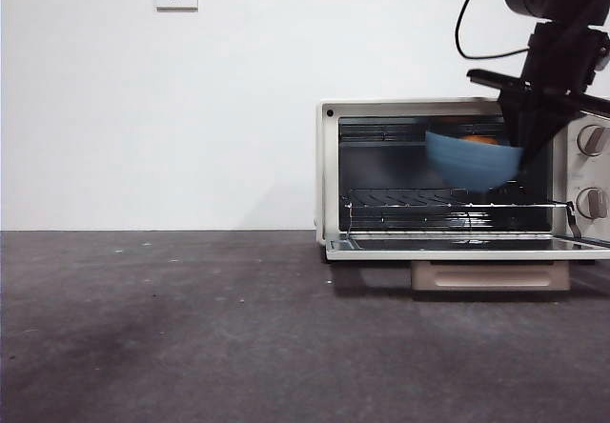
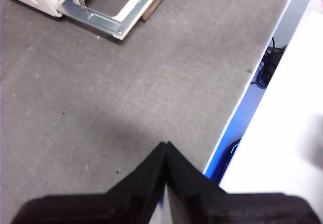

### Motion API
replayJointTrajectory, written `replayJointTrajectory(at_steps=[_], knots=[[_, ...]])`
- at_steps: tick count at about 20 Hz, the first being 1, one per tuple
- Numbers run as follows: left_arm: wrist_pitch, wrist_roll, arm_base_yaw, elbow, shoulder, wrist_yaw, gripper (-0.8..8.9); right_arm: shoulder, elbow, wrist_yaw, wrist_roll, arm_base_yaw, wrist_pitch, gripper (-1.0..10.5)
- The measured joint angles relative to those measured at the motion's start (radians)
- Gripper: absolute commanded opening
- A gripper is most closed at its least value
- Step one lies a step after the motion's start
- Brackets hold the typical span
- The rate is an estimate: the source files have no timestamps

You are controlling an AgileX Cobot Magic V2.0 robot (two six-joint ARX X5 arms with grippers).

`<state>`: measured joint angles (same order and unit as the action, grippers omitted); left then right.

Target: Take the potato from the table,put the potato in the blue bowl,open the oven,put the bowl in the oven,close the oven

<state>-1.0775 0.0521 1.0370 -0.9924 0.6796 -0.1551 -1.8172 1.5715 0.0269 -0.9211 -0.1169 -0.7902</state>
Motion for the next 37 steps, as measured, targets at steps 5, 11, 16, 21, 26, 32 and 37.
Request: replayJointTrajectory(at_steps=[5, 11, 16, 21, 26, 32, 37], knots=[[-0.010, 0.000, 0.000, 0.000, 0.000, 0.000, -0.08, 0.000, 0.022, -0.006, -0.018, 0.001, -0.020, -0.2], [-0.010, -0.001, 0.000, 0.000, 0.001, 0.000, -0.08, -0.003, 0.023, -0.058, -0.017, 0.001, -0.051, -0.2], [-0.010, -0.001, 0.000, 0.000, 0.001, 0.000, -0.08, -0.016, 0.023, -0.071, -0.014, 0.001, -0.048, 2.7], [-0.010, -0.001, 0.000, 0.000, 0.001, 0.000, -0.08, -0.018, 0.032, -0.079, 0.013, 0.000, -0.025, 2.7], [-0.010, -0.001, 0.000, 0.000, 0.001, 0.000, -0.08, -0.018, 0.135, -0.082, 0.109, 0.000, -0.132, 2.5], [0.040, -0.003, -0.001, 0.000, 0.028, 0.056, -0.09, 0.038, 0.356, -0.169, 0.335, -0.009, -0.383, 2.5], [0.191, -0.003, -0.069, 0.000, 0.152, 0.221, -0.09, 0.179, 0.416, -0.329, 0.484, -0.038, -0.452, 2.5]])
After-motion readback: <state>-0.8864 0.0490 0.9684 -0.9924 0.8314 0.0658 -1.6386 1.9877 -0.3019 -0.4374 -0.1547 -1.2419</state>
